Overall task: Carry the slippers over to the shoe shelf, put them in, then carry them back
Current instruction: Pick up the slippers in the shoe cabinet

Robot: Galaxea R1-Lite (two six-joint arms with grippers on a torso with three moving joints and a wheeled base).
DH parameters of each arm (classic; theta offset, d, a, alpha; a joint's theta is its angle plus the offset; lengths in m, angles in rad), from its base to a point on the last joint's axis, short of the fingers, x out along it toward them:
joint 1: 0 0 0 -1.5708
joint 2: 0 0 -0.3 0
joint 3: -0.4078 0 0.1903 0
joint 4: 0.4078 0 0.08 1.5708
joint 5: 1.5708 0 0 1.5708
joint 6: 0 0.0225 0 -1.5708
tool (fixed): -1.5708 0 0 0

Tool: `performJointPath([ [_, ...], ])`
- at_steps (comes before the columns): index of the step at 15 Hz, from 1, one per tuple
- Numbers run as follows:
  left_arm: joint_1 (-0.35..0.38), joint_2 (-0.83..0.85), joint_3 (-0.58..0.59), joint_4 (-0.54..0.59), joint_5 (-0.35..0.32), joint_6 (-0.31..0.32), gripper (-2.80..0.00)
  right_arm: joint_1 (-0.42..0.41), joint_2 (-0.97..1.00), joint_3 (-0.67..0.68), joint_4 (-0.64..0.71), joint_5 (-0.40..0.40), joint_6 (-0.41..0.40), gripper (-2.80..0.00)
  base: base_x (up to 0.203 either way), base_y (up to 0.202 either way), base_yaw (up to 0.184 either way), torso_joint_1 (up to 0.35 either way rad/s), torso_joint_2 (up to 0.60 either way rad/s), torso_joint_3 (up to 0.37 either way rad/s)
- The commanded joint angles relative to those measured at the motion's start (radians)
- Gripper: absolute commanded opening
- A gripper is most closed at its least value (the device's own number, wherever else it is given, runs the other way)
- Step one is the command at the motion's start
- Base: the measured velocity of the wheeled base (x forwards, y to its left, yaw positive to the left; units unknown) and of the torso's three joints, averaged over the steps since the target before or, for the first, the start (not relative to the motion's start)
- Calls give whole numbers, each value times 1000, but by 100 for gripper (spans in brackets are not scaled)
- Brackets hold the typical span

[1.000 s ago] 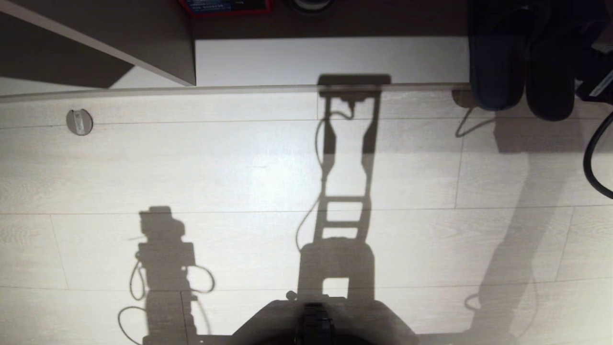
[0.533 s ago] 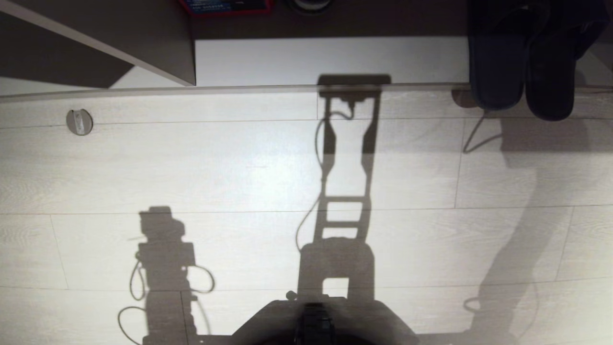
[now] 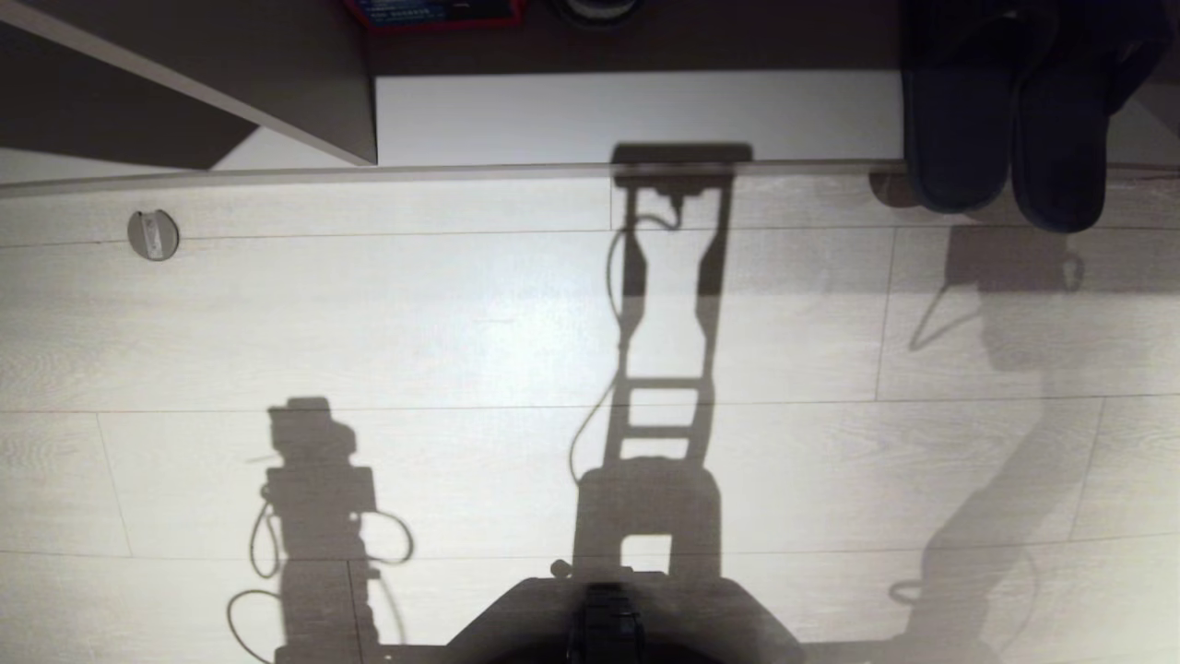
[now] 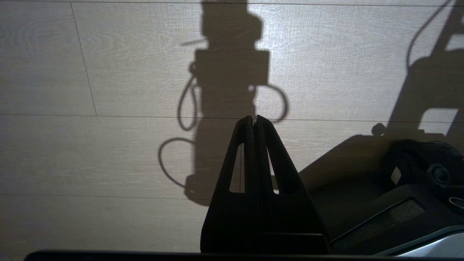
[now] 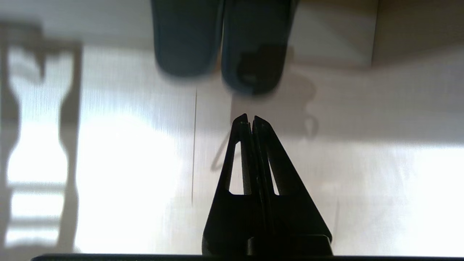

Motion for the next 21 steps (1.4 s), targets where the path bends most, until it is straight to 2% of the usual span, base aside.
performJointPath([
  [1,0,0,0,0,1,-1,-280,-3,-154,85,52,1,-1,-280,0,0,0,0,0,0],
  [5,0,0,0,0,1,-1,-280,-9,-334,229,205,7,-1,-280,0,0,0,0,0,0],
  [8,0,0,0,0,1,-1,-280,-39,-410,375,222,19,0,-280,0,0,0,0,0,0],
  [12,0,0,0,0,1,-1,-280,-87,-515,500,245,95,0,-280,0,0,0,0,0,0],
  [21,0,0,0,0,1,-1,-280,-63,-733,501,496,170,26,-280,0,0,0,0,0,0],
])
